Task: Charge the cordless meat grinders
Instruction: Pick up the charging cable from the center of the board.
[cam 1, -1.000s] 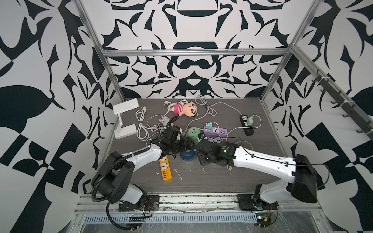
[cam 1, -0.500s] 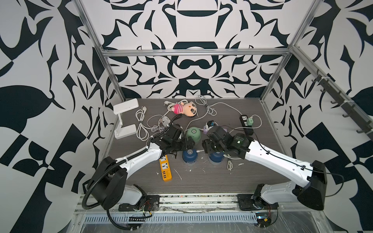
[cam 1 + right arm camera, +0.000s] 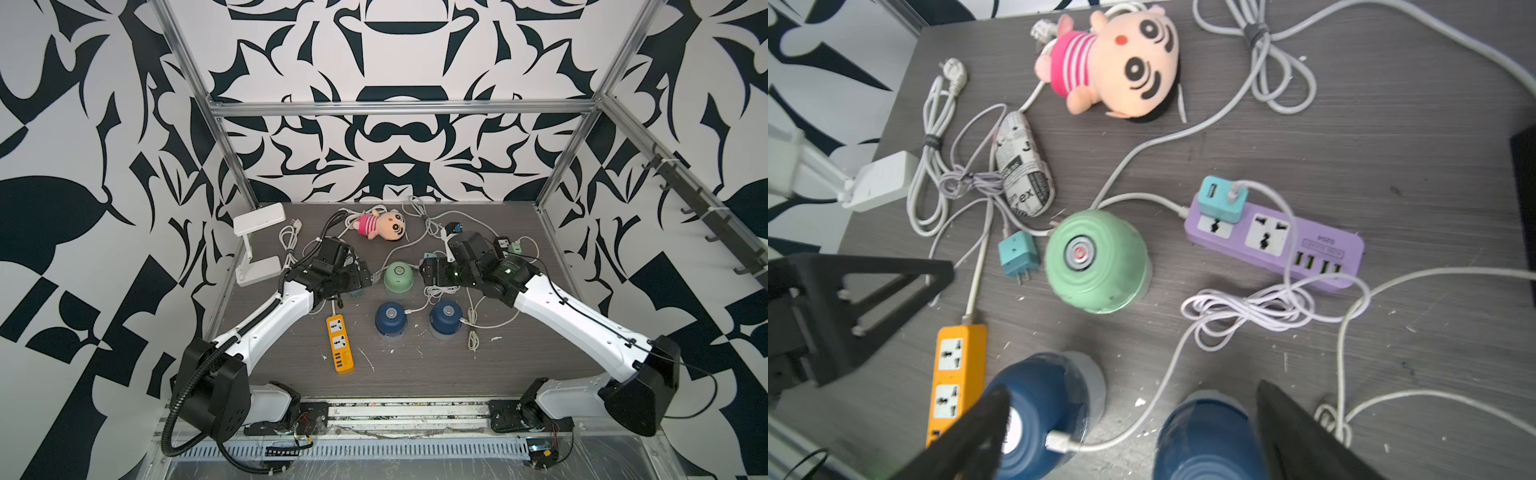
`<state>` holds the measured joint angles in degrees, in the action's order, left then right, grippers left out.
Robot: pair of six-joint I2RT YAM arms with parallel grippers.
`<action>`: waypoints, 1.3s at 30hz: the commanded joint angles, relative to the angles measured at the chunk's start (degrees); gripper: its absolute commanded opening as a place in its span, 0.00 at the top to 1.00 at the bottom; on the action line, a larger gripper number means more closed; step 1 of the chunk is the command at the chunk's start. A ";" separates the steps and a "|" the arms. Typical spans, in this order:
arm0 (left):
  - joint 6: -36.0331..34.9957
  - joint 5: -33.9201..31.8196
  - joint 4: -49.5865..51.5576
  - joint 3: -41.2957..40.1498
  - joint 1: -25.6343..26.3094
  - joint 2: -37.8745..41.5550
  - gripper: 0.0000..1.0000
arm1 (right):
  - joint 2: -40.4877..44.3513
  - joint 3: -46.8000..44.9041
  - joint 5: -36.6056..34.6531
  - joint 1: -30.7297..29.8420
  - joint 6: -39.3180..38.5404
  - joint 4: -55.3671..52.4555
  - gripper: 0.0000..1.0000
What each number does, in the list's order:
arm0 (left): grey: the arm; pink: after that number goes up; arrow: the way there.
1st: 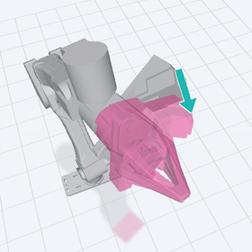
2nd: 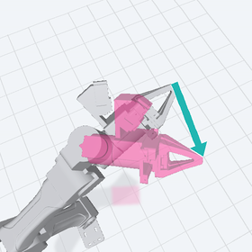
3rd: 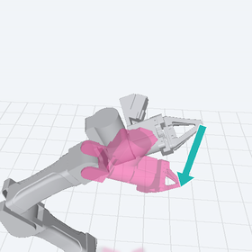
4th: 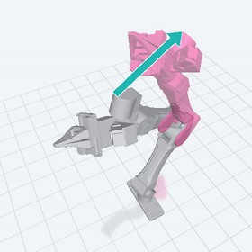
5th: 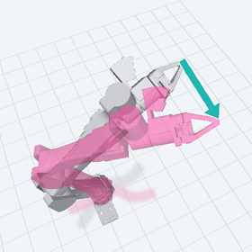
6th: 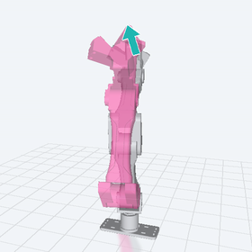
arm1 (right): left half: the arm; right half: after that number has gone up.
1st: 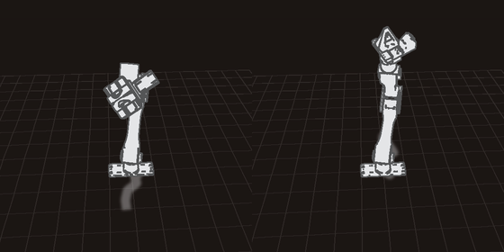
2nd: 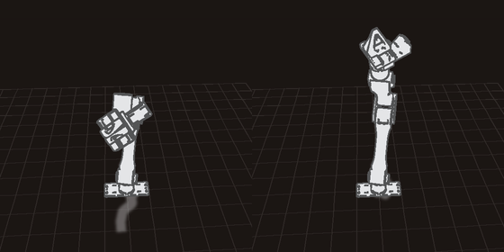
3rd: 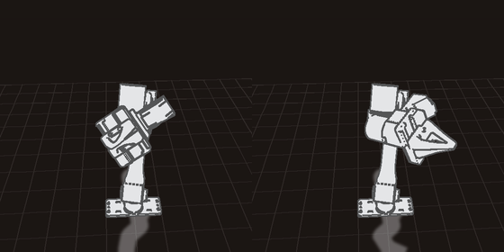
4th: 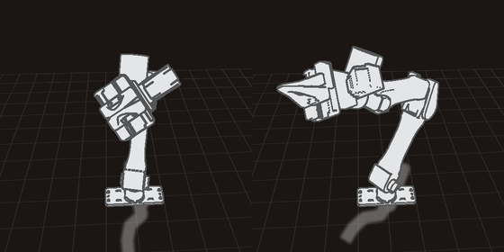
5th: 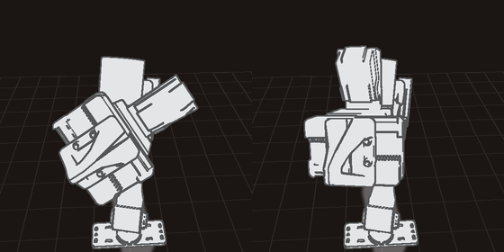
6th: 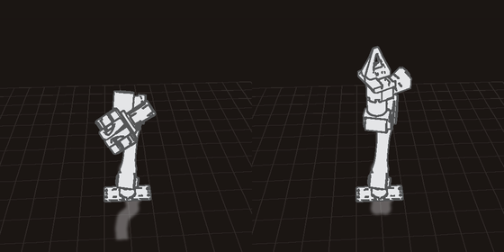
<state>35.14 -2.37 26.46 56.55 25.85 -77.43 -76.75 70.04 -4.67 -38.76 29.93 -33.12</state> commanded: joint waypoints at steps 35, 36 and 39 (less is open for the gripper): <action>-17.81 8.69 12.26 37.43 -21.17 -38.50 0.60 | -13.86 5.72 14.06 -5.01 -5.12 7.98 0.51; -18.11 8.76 12.60 37.81 -21.19 -39.08 0.61 | -14.05 5.92 14.34 -5.01 -4.98 8.12 0.52; -18.50 8.46 12.26 37.44 -21.19 -40.19 0.62 | -14.22 5.99 15.06 -5.01 -4.49 8.79 0.52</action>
<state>18.41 5.13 36.21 92.47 4.58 -116.42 -92.66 75.68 9.28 -43.62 24.51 -26.65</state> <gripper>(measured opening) 0.386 0.482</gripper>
